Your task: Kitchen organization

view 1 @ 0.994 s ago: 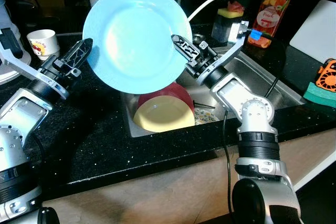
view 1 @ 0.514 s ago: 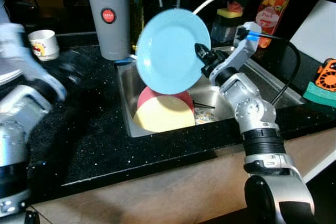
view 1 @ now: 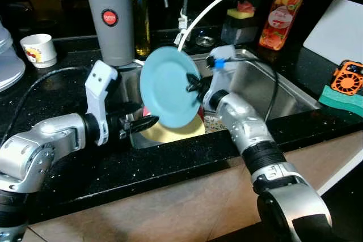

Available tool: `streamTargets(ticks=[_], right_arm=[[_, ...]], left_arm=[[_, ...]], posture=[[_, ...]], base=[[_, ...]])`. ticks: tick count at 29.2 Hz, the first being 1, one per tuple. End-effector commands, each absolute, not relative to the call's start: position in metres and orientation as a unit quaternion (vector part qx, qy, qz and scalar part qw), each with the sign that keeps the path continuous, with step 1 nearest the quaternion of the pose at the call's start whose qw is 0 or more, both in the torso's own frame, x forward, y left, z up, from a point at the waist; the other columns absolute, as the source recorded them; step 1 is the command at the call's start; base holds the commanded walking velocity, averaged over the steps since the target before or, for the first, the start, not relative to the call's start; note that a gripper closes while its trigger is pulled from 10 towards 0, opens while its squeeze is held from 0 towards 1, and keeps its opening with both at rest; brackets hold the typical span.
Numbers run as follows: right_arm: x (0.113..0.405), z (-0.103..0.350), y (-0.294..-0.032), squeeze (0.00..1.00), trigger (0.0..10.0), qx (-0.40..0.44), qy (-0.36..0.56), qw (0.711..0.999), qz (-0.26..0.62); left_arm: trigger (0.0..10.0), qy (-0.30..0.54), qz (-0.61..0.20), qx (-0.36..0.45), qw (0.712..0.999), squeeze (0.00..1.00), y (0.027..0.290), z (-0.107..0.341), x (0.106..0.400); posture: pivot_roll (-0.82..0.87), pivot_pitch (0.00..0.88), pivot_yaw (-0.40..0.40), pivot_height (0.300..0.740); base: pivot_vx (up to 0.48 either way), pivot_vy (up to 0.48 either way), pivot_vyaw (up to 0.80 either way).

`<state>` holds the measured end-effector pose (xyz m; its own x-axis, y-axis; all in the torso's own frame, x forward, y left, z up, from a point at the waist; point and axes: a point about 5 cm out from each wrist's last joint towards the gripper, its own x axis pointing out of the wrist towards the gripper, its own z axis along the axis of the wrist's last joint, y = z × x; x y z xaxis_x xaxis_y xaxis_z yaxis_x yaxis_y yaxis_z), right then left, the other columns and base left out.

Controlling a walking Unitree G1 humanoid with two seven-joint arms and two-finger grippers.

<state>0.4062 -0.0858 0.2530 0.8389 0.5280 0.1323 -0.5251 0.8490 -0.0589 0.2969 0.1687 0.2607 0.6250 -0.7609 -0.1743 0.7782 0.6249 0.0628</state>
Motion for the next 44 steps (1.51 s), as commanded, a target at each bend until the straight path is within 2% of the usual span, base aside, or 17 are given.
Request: streamTargets(ticks=[1, 9, 10, 11, 12, 13, 15, 19, 20, 21, 22, 26, 28, 31, 35, 40, 44], right_arm=[[0.406, 0.258, -0.079, 0.0, 10.0, -0.031, -0.08, 0.953, 0.29], [0.408, 0.251, -0.075, 0.0, 10.0, -0.08, -0.064, 0.945, 0.31], [0.408, 0.25, -0.075, 0.04, 10.0, -0.082, -0.063, 0.944, 0.313], [0.408, 0.25, -0.075, 0.53, 10.0, -0.083, -0.063, 0.944, 0.314], [0.408, 0.25, -0.075, 0.53, 10.0, -0.083, -0.063, 0.944, 0.314], [0.408, 0.25, -0.075, 0.97, 10.0, -0.085, -0.062, 0.942, 0.318], [0.408, 0.25, -0.075, 1.0, 10.0, -0.089, -0.064, 0.941, 0.321], [0.409, 0.254, -0.076, 1.0, 10.0, -0.115, -0.074, 0.94, 0.313], [0.41, 0.256, -0.078, 0.13, 10.0, -0.123, -0.083, 0.944, 0.294], [0.41, 0.256, -0.078, 0.13, 10.0, -0.123, -0.083, 0.944, 0.294], [0.412, 0.261, -0.083, 0.0, 10.0, -0.126, -0.096, 0.95, 0.269], [0.414, 0.295, -0.107, 0.0, 10.0, -0.054, -0.184, 0.965, 0.178], [0.411, 0.314, -0.129, 0.0, 10.0, 0.004, -0.23, 0.964, 0.133], [0.404, 0.311, -0.141, 0.0, 10.0, -0.004, -0.244, 0.962, 0.126], [0.394, 0.302, -0.146, 0.0, 10.0, -0.013, -0.262, 0.958, 0.115], [0.378, 0.292, -0.156, 0.0, 10.0, 0.04, -0.274, 0.959, 0.066], [0.368, 0.283, -0.155, 0.0, 10.0, 0.089, -0.264, 0.958, 0.065]], left_arm=[[10.0, 0.084, -0.417, 0.089, 0.901, 0.0, 0.172, 0.256, 0.296], [10.0, 0.087, -0.398, 0.102, 0.908, 0.0, 0.176, 0.257, 0.3], [10.0, 0.087, -0.398, 0.103, 0.908, 0.0, 0.177, 0.257, 0.3], [10.0, 0.088, -0.398, 0.103, 0.908, 0.0, 0.177, 0.257, 0.3], [10.0, 0.088, -0.398, 0.103, 0.908, 0.0, 0.177, 0.257, 0.3], [10.0, 0.088, -0.397, 0.104, 0.908, 0.0, 0.177, 0.257, 0.3], [10.0, 0.088, -0.397, 0.104, 0.907, 0.0, 0.177, 0.257, 0.3], [10.0, 0.084, -0.388, 0.103, 0.912, 0.0, 0.178, 0.258, 0.302], [10.0, 0.082, -0.379, 0.102, 0.916, 0.0, 0.179, 0.258, 0.304], [10.0, 0.082, -0.379, 0.102, 0.916, 0.0, 0.179, 0.258, 0.304], [10.0, 0.078, -0.366, 0.101, 0.922, 0.0, 0.181, 0.259, 0.306], [10.0, 0.036, -0.256, 0.079, 0.963, 0.0, 0.193, 0.269, 0.325], [10.0, -0.034, -0.185, 0.027, 0.982, 0.0, 0.202, 0.282, 0.334], [10.0, -0.104, -0.163, -0.011, 0.981, 0.0, 0.199, 0.292, 0.332], [10.0, -0.138, -0.123, 0.032, 0.982, 0.0, 0.197, 0.295, 0.33], [10.0, -0.144, -0.095, 0.049, 0.984, 0.0, 0.194, 0.295, 0.328], [10.0, -0.183, -0.06, 0.022, 0.981, 0.0, 0.195, 0.3, 0.326]], posture=[[0.04, 0.101, -0.009, 0.74], [0.04, 0.103, -0.01, 0.74], [0.04, 0.103, -0.01, 0.74], [0.04, 0.103, -0.01, 0.74], [0.04, 0.103, -0.01, 0.74], [0.04, 0.101, -0.008, 0.74], [0.04, 0.101, -0.008, 0.74], [0.04, 0.097, -0.007, 0.74], [0.04, 0.094, -0.007, 0.74], [0.04, 0.094, -0.007, 0.74], [0.04, 0.093, -0.007, 0.74], [0.04, 0.086, -0.008, 0.74], [0.03, 0.082, -0.006, 0.74], [0.02, 0.075, 0.002, 0.74], [0.02, 0.068, 0.013, 0.74], [0.0, 0.057, 0.031, 0.74], [0.0, 0.053, 0.035, 0.74]], base=[[0.0, 0.0, 0.0], [0.0, 0.0, 0.0], [0.0, 0.0, 0.0], [0.0, 0.0, 0.0], [0.0, 0.0, 0.0], [0.0, 0.0, 0.0], [0.0, 0.0, 0.0], [0.0, 0.0, 0.0], [0.0, 0.0, 0.0], [0.0, 0.0, 0.0], [0.0, 0.0, 0.0], [0.0, 0.0, 0.0], [0.0, 0.0, 0.0], [0.0, 0.0, 0.0], [0.0, 0.0, 0.0], [0.0, 0.0, 0.0], [0.0, 0.0, 0.0]])
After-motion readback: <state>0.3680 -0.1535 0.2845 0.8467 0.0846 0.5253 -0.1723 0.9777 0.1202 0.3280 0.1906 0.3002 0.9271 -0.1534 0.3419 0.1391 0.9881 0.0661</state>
